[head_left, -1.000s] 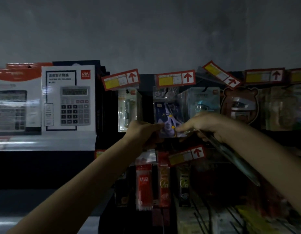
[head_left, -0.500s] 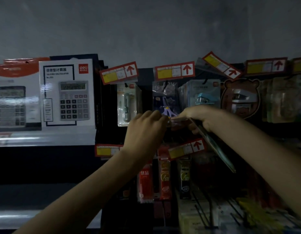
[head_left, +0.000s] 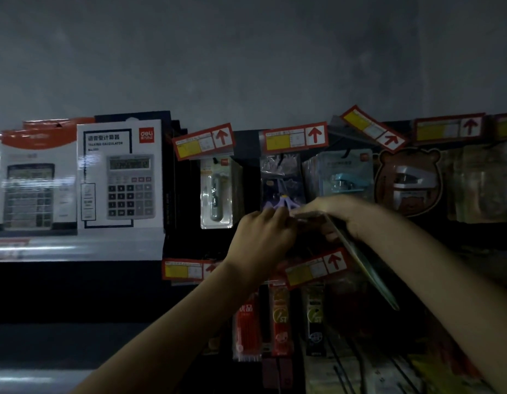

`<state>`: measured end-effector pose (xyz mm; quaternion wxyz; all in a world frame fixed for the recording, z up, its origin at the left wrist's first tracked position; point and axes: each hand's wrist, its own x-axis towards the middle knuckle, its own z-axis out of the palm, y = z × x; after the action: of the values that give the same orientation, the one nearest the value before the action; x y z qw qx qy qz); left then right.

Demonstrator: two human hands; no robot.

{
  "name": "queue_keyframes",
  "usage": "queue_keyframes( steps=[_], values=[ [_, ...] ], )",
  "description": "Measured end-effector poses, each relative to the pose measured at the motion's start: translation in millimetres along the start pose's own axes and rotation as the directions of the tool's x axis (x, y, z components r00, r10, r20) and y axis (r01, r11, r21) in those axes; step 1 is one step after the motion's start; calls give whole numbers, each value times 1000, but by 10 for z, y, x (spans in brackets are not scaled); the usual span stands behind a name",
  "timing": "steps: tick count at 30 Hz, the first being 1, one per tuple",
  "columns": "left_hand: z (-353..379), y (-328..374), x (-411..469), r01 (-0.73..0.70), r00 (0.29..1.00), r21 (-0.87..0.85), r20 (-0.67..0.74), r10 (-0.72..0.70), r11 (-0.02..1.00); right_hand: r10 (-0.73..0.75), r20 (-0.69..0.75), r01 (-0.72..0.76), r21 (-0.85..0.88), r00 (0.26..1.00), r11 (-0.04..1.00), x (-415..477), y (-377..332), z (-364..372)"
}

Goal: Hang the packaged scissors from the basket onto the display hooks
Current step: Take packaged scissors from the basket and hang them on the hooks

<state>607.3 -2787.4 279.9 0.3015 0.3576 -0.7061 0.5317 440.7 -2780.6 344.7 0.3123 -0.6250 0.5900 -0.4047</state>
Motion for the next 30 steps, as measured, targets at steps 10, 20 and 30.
queue_keyframes(
  steps=[10,20,30],
  values=[
    [166,10,300,33,984,-9,175,-30,999,-247,-115,234,-110,962,966,-383,328,-235],
    [395,-15,487,112,947,-15,304,-102,994,-301,-90,300,-34,949,953,-380,456,-312],
    [537,-92,526,214,894,-80,418,-162,974,-316,-103,322,44,943,946,-325,553,-332]
  ],
)
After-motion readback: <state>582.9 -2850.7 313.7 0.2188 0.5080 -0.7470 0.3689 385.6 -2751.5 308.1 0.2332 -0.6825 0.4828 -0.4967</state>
